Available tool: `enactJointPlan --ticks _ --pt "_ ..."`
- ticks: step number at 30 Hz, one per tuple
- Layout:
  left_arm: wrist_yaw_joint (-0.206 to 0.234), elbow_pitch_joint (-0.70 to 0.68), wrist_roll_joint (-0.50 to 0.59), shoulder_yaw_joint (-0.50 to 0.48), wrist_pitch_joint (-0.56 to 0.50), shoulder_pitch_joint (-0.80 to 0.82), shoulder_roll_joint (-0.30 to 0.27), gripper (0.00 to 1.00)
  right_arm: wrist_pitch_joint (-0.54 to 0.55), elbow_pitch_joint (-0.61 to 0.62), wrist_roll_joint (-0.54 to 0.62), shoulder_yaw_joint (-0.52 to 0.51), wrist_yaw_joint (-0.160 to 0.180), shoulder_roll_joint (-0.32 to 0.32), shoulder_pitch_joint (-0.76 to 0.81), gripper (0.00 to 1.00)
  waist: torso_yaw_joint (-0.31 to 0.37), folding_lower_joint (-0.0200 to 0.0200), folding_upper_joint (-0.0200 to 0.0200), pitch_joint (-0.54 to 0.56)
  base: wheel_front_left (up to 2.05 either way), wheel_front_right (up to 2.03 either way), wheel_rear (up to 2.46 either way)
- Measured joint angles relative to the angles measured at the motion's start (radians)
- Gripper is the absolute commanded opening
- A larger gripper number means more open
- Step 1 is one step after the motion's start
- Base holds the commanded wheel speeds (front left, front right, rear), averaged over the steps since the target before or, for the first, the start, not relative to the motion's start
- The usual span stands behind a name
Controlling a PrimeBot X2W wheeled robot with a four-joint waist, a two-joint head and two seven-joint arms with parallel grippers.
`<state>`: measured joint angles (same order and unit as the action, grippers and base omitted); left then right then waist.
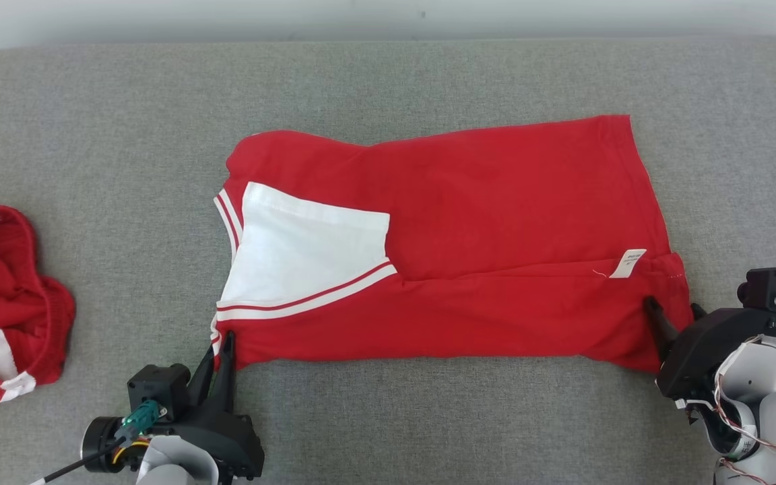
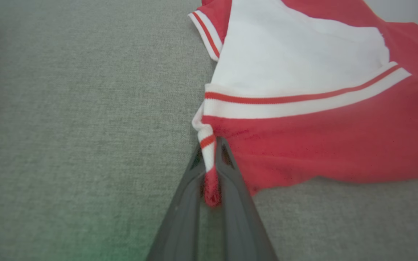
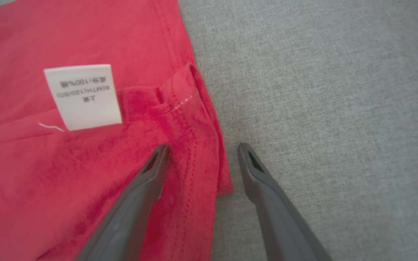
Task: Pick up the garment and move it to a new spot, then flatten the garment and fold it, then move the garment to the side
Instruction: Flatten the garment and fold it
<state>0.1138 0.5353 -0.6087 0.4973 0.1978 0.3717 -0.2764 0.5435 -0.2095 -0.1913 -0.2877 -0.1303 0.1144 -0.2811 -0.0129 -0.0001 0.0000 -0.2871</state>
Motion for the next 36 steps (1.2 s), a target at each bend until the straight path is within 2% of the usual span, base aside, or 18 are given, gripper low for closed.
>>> enactJointPlan --ticks 1,2,3,4,5,6,14,20,25,31,36 --pt "0.000 0.001 0.000 0.001 0.000 0.001 0.002 0.00 0.010 -0.007 -0.002 0.002 0.000 0.000 -0.004 0.54 -0.003 0.0000 0.0000 0.000 0.00 0.00 0.00" --pt "0.000 0.002 -0.001 0.001 0.000 0.002 0.003 0.00 0.020 -0.009 -0.006 0.007 0.000 0.001 -0.004 0.38 -0.005 0.0000 0.0000 0.000 0.00 0.00 0.00" --pt "0.000 0.002 -0.002 0.002 0.000 0.002 0.004 0.00 0.030 -0.012 -0.011 0.006 0.000 0.001 -0.004 0.29 -0.007 0.0000 0.0000 0.001 0.00 0.00 0.00" --pt "0.000 0.003 -0.005 0.002 0.000 0.002 0.004 0.00 0.037 -0.012 -0.011 0.004 0.000 0.001 -0.003 0.11 -0.009 0.0001 0.0000 0.004 0.00 0.00 0.00" --pt "0.000 0.005 -0.009 0.002 -0.002 0.000 0.005 0.00 0.045 -0.012 -0.011 0.004 0.000 0.000 -0.001 0.11 -0.010 0.0001 0.0000 0.007 0.00 0.00 0.00" --pt "0.001 0.006 -0.010 0.002 -0.004 -0.003 0.004 0.00 0.054 -0.009 -0.014 0.007 0.000 -0.001 0.005 0.00 -0.011 0.0000 0.0000 0.010 0.00 0.00 0.00" --pt "0.010 -0.029 -0.030 -0.002 -0.012 -0.074 -0.014 0.00 0.092 0.090 -0.067 -0.014 0.000 -0.015 0.109 0.00 -0.009 0.0002 0.0001 0.050 0.00 0.00 0.00" --pt "0.024 -0.131 -0.058 -0.013 -0.030 -0.165 -0.054 0.00 0.140 0.245 -0.115 -0.046 0.000 -0.036 0.224 0.00 0.000 0.0001 0.0001 0.089 0.00 0.00 0.00" --pt "0.038 -0.225 -0.071 -0.005 -0.067 -0.237 -0.078 0.00 0.182 0.325 -0.135 -0.073 0.000 -0.051 0.310 0.00 0.008 0.0001 0.0001 0.117 0.00 0.00 0.00" --pt "0.081 -0.310 -0.081 0.008 -0.141 -0.323 -0.107 0.00 0.222 0.354 -0.145 -0.087 0.000 -0.062 0.374 0.00 0.017 0.0001 0.0000 0.136 0.00 0.00 0.00" --pt "0.107 -0.358 -0.091 0.022 -0.202 -0.368 -0.129 0.00 0.231 0.328 -0.178 -0.087 0.000 -0.062 0.396 0.00 0.015 0.0001 0.0001 0.142 0.00 0.00 0.00"
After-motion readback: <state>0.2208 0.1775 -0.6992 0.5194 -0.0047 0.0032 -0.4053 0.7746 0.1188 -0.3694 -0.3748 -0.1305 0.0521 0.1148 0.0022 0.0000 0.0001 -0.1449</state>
